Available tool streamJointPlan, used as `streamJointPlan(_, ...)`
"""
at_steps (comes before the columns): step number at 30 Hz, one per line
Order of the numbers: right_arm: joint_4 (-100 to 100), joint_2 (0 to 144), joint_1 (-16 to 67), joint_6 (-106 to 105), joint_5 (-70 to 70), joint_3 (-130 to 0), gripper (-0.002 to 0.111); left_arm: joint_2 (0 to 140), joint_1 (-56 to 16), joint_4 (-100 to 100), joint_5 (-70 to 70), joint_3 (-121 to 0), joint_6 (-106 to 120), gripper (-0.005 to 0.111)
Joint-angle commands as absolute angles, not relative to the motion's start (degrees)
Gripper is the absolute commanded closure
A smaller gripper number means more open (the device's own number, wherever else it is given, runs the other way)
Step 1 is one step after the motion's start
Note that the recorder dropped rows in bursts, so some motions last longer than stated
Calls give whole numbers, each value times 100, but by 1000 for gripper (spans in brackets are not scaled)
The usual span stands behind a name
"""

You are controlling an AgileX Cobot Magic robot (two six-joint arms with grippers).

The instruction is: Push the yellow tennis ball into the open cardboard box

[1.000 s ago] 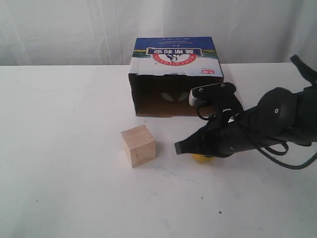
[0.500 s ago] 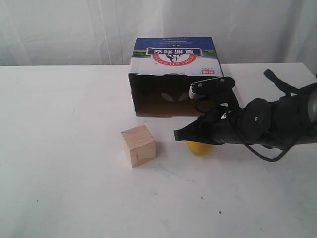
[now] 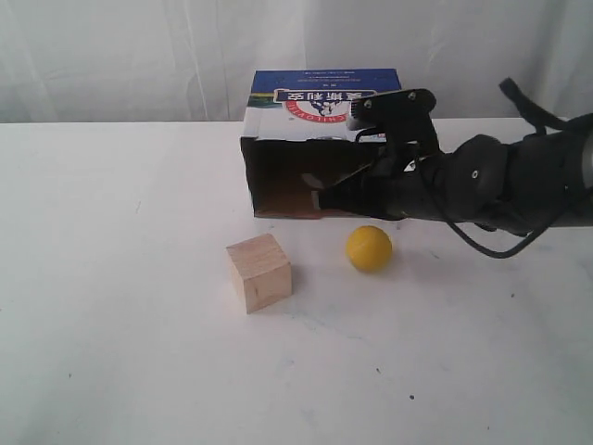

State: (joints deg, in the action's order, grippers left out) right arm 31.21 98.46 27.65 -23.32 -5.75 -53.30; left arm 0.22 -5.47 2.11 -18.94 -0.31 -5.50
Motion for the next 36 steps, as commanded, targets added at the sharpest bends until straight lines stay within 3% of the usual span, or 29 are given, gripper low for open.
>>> streamJointPlan(1, 3125, 9717, 2750, -2307, 1252, -5344, 108, 0, -597, 226, -2106, 0, -552, 107)
streamJointPlan(4, 3090, 9741, 2750, -2251, 1904, -5260, 108, 0, -597, 226, -2106, 0, -552, 107)
streamJointPlan(10, 2986, 10606, 2728, -2251, 136, -5414, 108, 0, -597, 226, -2106, 0, -552, 107)
streamJointPlan(18, 2986, 11209, 2728, -2273, -534, -5910, 108, 0, -597, 226, -2106, 0, -552, 107)
streamJointPlan(30, 2974, 11372, 2728, -2422, -307, -6231, 108, 0, -597, 226, -2106, 0, -552, 107)
streamJointPlan(36, 2974, 10725, 2728, -2436, 727, -6499, 108, 0, -597, 226, -2106, 0, -552, 107)
